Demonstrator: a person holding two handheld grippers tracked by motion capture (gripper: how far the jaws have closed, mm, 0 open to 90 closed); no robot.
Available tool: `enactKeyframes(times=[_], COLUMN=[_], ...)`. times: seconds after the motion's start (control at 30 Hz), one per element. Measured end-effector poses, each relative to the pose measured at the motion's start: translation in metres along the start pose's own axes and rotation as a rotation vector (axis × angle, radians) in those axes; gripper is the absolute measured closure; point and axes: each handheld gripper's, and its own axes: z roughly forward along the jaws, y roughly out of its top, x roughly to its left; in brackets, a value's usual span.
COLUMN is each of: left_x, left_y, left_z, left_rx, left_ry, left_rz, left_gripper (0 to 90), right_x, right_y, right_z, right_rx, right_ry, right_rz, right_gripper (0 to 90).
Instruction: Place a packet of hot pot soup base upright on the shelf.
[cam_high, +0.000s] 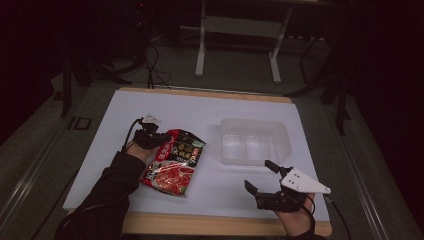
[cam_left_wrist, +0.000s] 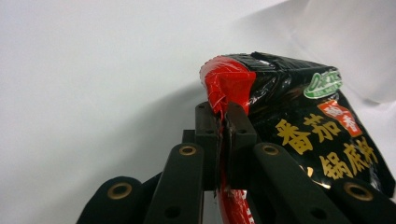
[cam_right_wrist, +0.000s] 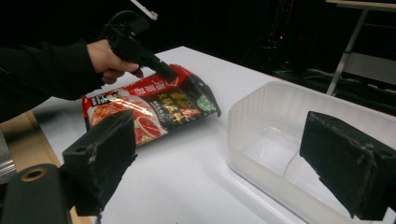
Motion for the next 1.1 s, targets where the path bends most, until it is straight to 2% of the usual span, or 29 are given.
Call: enactKeyframes(times=[0.07,0.3,0.5,0.57,0.67,1.1], left_x=[-0.005,-0.019,-0.025,-0.030,-0.038,-0.062], left_y=[0.001,0.004,0.003,0.004,0.004,0.005], left_z=[-0.010,-0.030,-0.041,-0.046,-0.051,-0.076], left_rx=[-0.037,-0.105,-0.144,-0.155,-0.176,-0.233], left_ry=[-0.010,-0.019,-0.040,-0.038,-0.046,-0.106], left_rz=[0.003,0.034,0.038,0.065,0.082,0.139], left_gripper=[87.3,87.4,87.8,87.9,87.9,87.8], right_x=[0.000,0.000,0.000,0.000,-0.001,-0.001], right_y=[0.000,0.000,0.001,0.001,0.001,0.003], right_z=[0.000,-0.001,-0.002,-0.002,-0.002,-0.002], right_rx=[0.000,-0.007,-0.012,-0.010,-0.009,-0.008], right_ry=[-0.001,0.003,-0.005,-0.006,-0.008,-0.003], right_rz=[0.001,0.009,0.010,0.008,0.009,0.018], right_gripper=[10.7,10.7,10.7,10.7,10.7,10.7])
